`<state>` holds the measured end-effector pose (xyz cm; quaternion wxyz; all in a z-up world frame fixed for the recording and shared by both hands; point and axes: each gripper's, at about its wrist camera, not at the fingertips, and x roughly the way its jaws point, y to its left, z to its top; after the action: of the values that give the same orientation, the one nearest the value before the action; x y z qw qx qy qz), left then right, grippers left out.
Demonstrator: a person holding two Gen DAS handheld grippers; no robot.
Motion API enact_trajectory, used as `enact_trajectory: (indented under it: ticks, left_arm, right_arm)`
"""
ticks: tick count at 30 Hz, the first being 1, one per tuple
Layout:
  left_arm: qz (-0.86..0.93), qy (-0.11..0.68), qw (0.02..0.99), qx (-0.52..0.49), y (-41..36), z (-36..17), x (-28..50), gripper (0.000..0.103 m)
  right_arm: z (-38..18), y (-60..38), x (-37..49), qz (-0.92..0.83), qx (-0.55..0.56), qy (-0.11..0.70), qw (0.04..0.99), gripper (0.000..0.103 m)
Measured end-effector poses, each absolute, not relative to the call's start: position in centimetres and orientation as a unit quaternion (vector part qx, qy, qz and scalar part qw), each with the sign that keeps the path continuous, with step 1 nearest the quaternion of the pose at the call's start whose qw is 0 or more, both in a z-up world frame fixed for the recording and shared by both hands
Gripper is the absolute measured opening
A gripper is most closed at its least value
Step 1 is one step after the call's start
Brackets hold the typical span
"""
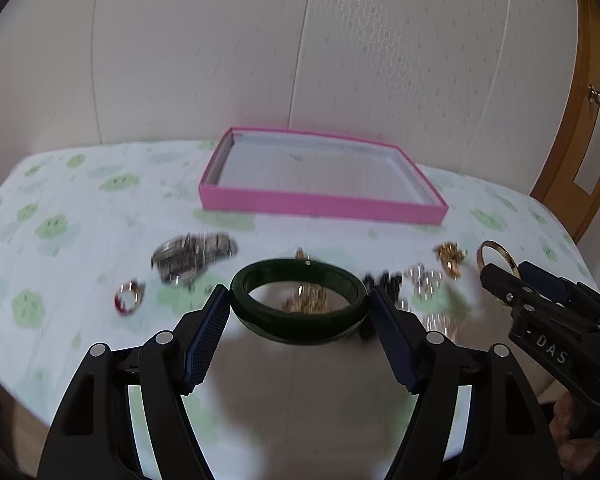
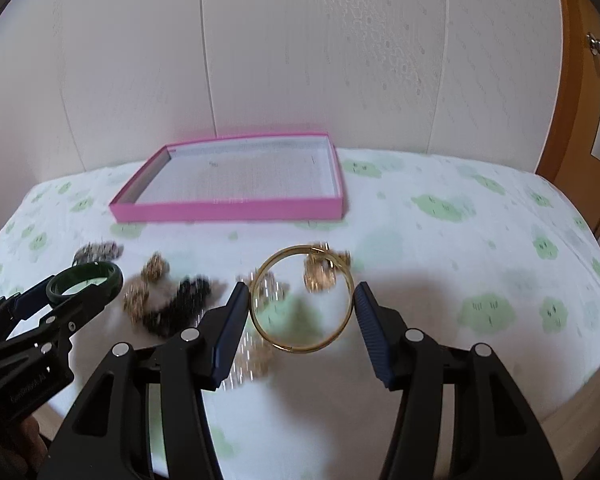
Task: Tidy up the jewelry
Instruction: 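Carry both bangles into the pink tray and open both tools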
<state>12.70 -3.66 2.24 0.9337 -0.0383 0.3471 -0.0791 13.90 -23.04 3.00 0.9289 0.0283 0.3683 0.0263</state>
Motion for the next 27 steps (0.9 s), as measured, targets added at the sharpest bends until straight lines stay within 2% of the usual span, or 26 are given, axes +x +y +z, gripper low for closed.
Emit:
enact_trajectory:
  ticks: [13,27]
  left_arm:
    - [-0.066,0.351,0.933,-0.048,-4.2,4.5,23.6,0.07]
    - [-0.058,0.371,0.927,-0.014,-5.5,3.8,33.7,0.07]
  right_arm:
    - [4.1,-21.9,24.8,0.036,0.037,0.376,0.925,0.054]
    - [2.0,-20.8,35.6,0.019,0.042,0.41,0.911,0.054]
